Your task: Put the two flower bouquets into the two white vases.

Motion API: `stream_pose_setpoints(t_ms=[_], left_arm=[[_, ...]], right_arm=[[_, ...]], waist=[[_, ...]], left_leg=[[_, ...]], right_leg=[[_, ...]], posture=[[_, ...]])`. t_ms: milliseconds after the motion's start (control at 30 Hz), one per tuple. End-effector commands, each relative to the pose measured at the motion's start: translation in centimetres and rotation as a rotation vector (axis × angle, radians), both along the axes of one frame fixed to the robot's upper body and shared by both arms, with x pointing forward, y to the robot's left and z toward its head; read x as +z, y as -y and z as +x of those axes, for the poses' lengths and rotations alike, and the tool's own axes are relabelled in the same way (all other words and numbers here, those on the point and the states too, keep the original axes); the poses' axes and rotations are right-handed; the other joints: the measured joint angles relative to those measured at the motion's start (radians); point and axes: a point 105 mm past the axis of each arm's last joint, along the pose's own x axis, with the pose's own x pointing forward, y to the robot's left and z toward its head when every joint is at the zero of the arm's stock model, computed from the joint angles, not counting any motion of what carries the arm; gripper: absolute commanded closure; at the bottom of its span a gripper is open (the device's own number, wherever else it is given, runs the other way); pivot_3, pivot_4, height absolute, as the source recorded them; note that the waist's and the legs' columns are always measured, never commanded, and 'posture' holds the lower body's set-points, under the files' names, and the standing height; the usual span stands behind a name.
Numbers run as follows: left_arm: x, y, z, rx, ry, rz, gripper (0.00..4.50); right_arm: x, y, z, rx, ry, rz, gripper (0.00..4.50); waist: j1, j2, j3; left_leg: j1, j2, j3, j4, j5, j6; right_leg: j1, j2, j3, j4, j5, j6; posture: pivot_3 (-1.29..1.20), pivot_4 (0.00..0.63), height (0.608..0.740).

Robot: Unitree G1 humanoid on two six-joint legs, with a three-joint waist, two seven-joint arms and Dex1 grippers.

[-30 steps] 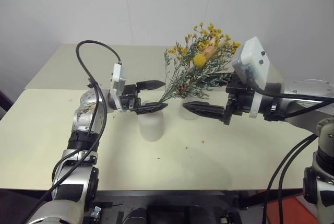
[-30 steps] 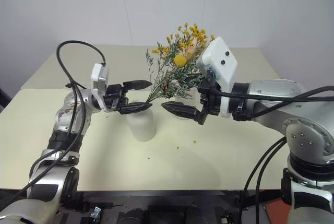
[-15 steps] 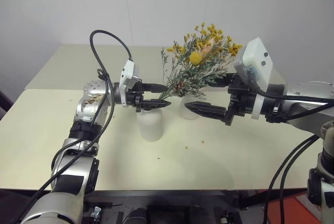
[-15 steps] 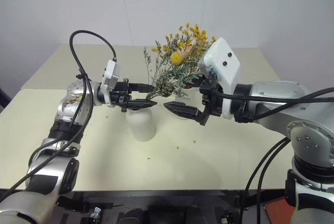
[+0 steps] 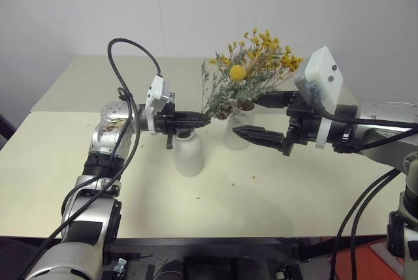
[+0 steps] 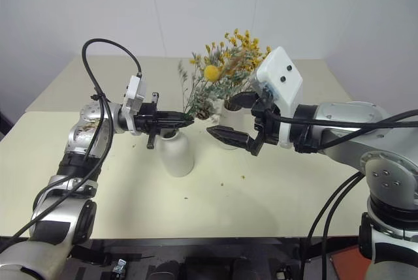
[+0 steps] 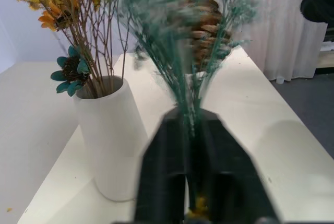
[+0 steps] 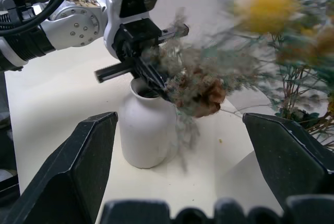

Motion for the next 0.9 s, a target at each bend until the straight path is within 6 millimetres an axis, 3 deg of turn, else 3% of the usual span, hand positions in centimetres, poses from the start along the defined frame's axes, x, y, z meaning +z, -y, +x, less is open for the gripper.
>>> stream_pose_setpoints(t_ms=[33, 233, 500, 900], left_arm=[[1.3, -0.7, -0.7, 0.002, 0.062, -0.025, 4.48], [1.8, -1.6, -1.4, 0.034, 0.099, -0.081, 4.48], [3.9, -3.5, -1.7, 0.105, 0.099, -0.273, 4.48], [2.3, -5.3, -1.3, 0.204, 0.059, -0.357, 4.48]], right_arm=[[1.0, 0.3, -0.3, -0.002, 0.055, 0.018, 0.00], [1.0, 0.5, -0.4, -0.005, 0.055, 0.014, 0.00], [0.8, 0.5, -0.4, -0.005, 0.053, 0.008, 0.00], [0.7, 0.4, -0.3, -0.006, 0.053, 0.009, 0.00]], waist=[[-0.001, 0.000, 0.000], [-0.001, 0.000, 0.000], [0.000, 0.000, 0.000], [0.000, 0.000, 0.000]], left_leg=[[0.000, 0.000, 0.000, 0.000, 0.000, 0.000], [0.000, 0.000, 0.000, 0.000, 0.000, 0.000], [0.000, 0.000, 0.000, 0.000, 0.000, 0.000], [0.000, 0.000, 0.000, 0.000, 0.000, 0.000]], right_leg=[[0.000, 0.000, 0.000, 0.000, 0.000, 0.000], [0.000, 0.000, 0.000, 0.000, 0.000, 0.000], [0.000, 0.000, 0.000, 0.000, 0.000, 0.000], [0.000, 0.000, 0.000, 0.000, 0.000, 0.000]], posture=[[0.00, 0.150, 0.740], [0.00, 0.150, 0.740], [0.00, 0.150, 0.740], [0.00, 0.150, 0.740]])
